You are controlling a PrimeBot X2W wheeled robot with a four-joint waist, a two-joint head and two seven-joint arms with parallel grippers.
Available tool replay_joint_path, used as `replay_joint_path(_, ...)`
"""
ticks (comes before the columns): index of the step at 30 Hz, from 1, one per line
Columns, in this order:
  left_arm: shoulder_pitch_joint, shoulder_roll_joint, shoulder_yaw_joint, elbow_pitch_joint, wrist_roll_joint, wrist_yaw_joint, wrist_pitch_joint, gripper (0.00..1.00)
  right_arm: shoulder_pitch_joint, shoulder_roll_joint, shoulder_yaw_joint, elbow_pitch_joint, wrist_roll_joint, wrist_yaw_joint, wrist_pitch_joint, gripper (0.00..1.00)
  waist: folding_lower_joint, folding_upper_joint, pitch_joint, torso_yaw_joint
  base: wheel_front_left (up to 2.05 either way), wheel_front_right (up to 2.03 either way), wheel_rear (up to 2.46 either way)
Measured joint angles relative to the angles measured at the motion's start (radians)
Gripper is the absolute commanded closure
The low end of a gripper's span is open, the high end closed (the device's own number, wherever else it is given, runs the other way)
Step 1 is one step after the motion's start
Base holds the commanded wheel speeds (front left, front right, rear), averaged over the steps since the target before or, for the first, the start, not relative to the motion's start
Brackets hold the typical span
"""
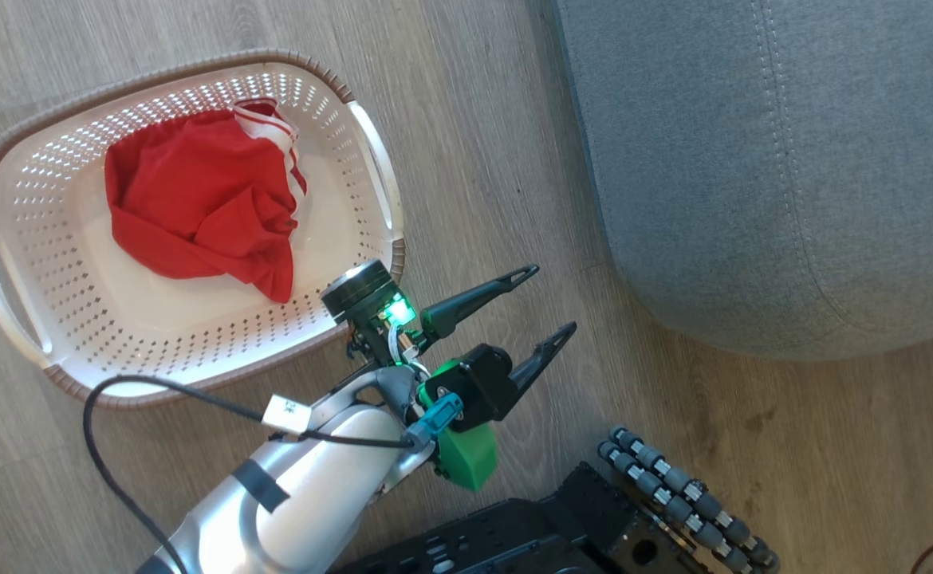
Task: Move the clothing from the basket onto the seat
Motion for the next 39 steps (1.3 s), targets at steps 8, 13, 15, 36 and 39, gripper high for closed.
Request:
replay_joint_path(8, 0.0, -0.009, 0.0, -0.004, -0.019, 0.003, 0.0, 0.0, -0.022, -0.03, 0.061, 0.184, 0.002, 0.002, 0.0, 0.0, 0.0, 0.0, -0.023, 0.01, 0.0, 0.0, 0.0)
replay_joint_path(13, 0.001, -0.032, -0.001, -0.006, -0.022, 0.005, 0.0, 0.0, -0.028, -0.062, 0.139, 0.261, 0.004, 0.002, 0.0, 0.0, 0.0, 0.0, -0.065, 0.019, 0.0, 0.0, 0.0)
replay_joint_path(15, 0.007, -0.038, -0.001, -0.007, -0.035, 0.005, 0.0, 0.0, -0.028, -0.067, 0.167, 0.279, 0.01, 0.002, 0.0, 0.0, 0.0, 0.0, -0.091, 0.022, 0.0, 0.0, 0.0)
replay_joint_path(36, 0.224, -0.091, 0.081, -0.066, -0.117, -0.018, 0.0, 0.0, 0.057, -0.094, 0.599, 0.282, 0.287, 0.002, 0.106, 0.0, -0.0001, 0.0001, -0.464, 0.05, 0.0, 0.0, 0.0)
replay_joint_path(39, 0.26, -0.091, 0.106, -0.095, -0.142, -0.016, 0.0, 0.0, 0.094, -0.093, 0.658, 0.205, 0.411, 0.002, 0.138, 0.0, -0.0001, 0.0001, -0.515, 0.059, 0.0, 0.0, 0.0)
